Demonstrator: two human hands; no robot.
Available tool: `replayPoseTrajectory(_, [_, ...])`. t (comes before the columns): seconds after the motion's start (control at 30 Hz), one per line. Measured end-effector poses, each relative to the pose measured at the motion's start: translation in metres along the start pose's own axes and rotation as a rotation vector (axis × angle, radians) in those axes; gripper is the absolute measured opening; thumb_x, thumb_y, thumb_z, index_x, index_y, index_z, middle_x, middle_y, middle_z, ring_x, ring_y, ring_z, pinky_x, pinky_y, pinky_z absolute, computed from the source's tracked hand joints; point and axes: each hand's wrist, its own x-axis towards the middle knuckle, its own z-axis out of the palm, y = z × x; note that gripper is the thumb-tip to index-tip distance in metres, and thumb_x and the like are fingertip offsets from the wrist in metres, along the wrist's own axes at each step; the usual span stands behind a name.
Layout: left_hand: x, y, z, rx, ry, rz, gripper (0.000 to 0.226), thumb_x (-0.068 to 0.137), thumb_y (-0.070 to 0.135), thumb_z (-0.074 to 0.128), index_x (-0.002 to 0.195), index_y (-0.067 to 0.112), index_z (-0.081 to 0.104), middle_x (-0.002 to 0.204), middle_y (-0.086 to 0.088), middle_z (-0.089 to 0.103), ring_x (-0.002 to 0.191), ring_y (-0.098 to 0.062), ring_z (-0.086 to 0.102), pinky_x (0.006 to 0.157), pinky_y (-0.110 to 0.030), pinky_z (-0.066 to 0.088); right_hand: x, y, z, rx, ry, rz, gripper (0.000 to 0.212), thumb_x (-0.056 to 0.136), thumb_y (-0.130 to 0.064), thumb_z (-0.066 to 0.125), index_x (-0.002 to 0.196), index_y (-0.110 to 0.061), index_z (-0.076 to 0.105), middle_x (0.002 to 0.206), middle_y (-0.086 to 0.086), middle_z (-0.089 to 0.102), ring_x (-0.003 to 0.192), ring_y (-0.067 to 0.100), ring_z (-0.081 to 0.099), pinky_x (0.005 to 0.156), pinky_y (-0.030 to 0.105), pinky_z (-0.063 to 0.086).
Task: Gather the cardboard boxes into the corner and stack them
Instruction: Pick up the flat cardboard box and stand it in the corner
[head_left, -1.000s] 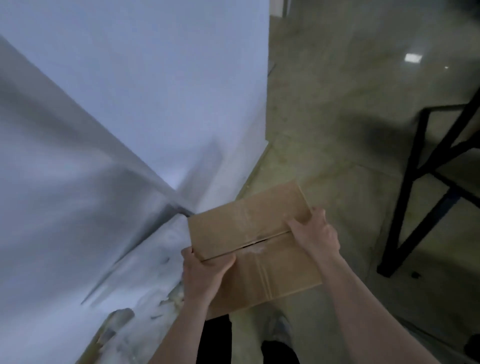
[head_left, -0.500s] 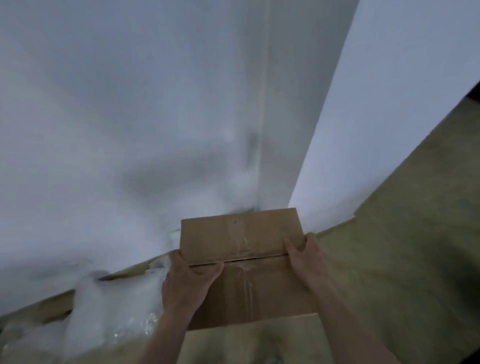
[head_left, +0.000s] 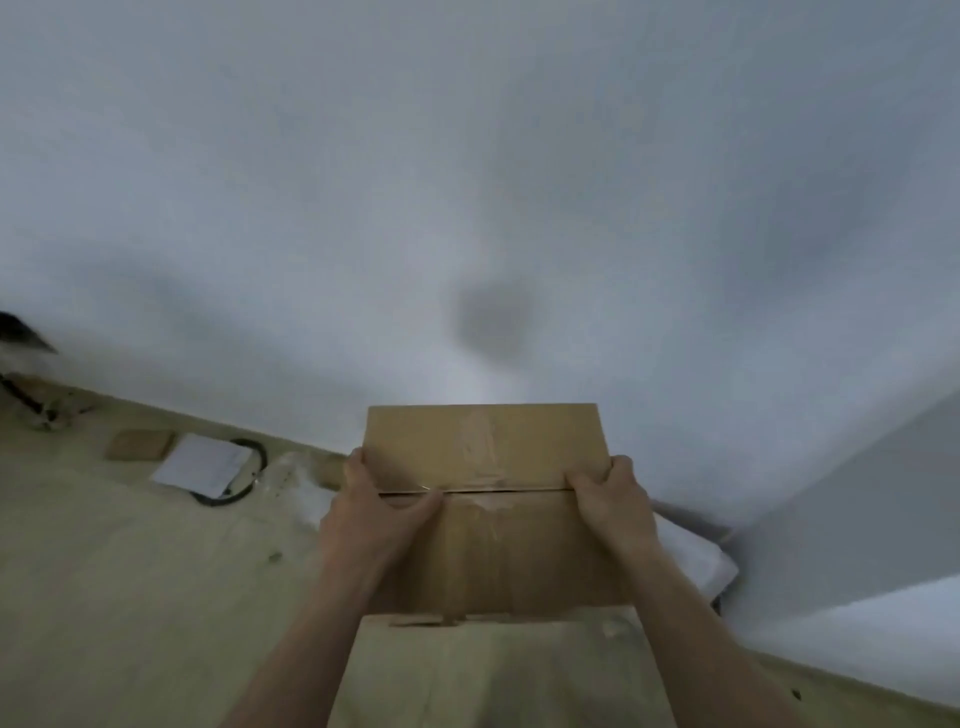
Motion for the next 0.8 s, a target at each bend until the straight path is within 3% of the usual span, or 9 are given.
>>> replayPoseTrajectory(0.07, [0.017, -0.027, -0.041, -0.031, 0.052, -0.047, 0.112, 0.071, 0.069, 0.08, 0.157, 0.018, 0.03, 0.144, -0.013, 0.061, 0.129, -0.037, 0.06, 0.1, -0.045, 0.049, -0.004, -0.044, 0.037, -0.043, -0.039, -0.054, 0.053, 0.103, -0.04, 0.058, 0.143, -0.008, 0.041, 0.138, 0.017, 0.06, 0.107, 0.032, 0.056, 0.089, 0.038, 0.041])
replayPoseTrajectory(0.13, [0.033, -0.056, -0.083, -0.057, 0.118, -0.096, 0.112, 0.072, 0.069, 0.079, 0.158, 0.018, 0.027, 0.147, -0.012, 0.059, 0.132, -0.036, 0.059, 0.101, -0.044, 0.048, -0.01, -0.09, 0.079, -0.085, -0.081, -0.109, 0.057, 0.101, -0.043, 0.06, 0.144, -0.01, 0.042, 0.136, 0.015, 0.06, 0.117, 0.035, 0.06, 0.094, 0.041, 0.044])
replayPoseTrajectory(0.3, [0.062, -0.119, -0.169, -0.129, 0.241, -0.248, 0.113, 0.074, 0.066, 0.08, 0.16, 0.017, 0.027, 0.149, -0.013, 0.057, 0.135, -0.036, 0.055, 0.105, -0.044, 0.045, -0.028, -0.184, 0.174, -0.162, -0.212, -0.27, 0.056, 0.099, -0.045, 0.061, 0.144, -0.014, 0.047, 0.132, 0.009, 0.063, 0.115, 0.031, 0.061, 0.102, 0.046, 0.05])
replayPoseTrajectory(0.43, [0.077, -0.167, -0.223, -0.185, 0.346, -0.388, 0.103, 0.073, 0.063, 0.082, 0.152, 0.015, 0.038, 0.142, -0.015, 0.061, 0.131, -0.036, 0.058, 0.102, -0.043, 0.048, -0.037, -0.248, 0.246, -0.232, -0.324, -0.386, 0.051, 0.098, -0.041, 0.061, 0.142, -0.016, 0.05, 0.123, 0.004, 0.062, 0.106, 0.024, 0.059, 0.094, 0.042, 0.05])
replayPoseTrajectory(0.6, [0.105, -0.223, -0.279, -0.182, 0.46, -0.528, 0.105, 0.078, 0.068, 0.075, 0.158, 0.018, 0.03, 0.149, -0.013, 0.057, 0.134, -0.037, 0.056, 0.101, -0.044, 0.048, -0.038, -0.326, 0.34, -0.271, -0.494, -0.502, 0.036, 0.097, -0.036, 0.06, 0.128, -0.02, 0.059, 0.119, 0.002, 0.066, 0.106, 0.025, 0.063, 0.098, 0.047, 0.054])
replayPoseTrajectory(0.8, [0.156, -0.271, -0.348, -0.26, 0.573, -0.711, 0.099, 0.082, 0.068, 0.072, 0.159, 0.021, 0.031, 0.15, -0.012, 0.055, 0.132, -0.039, 0.057, 0.1, -0.045, 0.048, -0.035, -0.431, 0.446, -0.347, -0.647, -0.638, 0.039, 0.098, -0.034, 0.058, 0.134, -0.02, 0.061, 0.119, 0.002, 0.067, 0.107, 0.027, 0.065, 0.094, 0.043, 0.054])
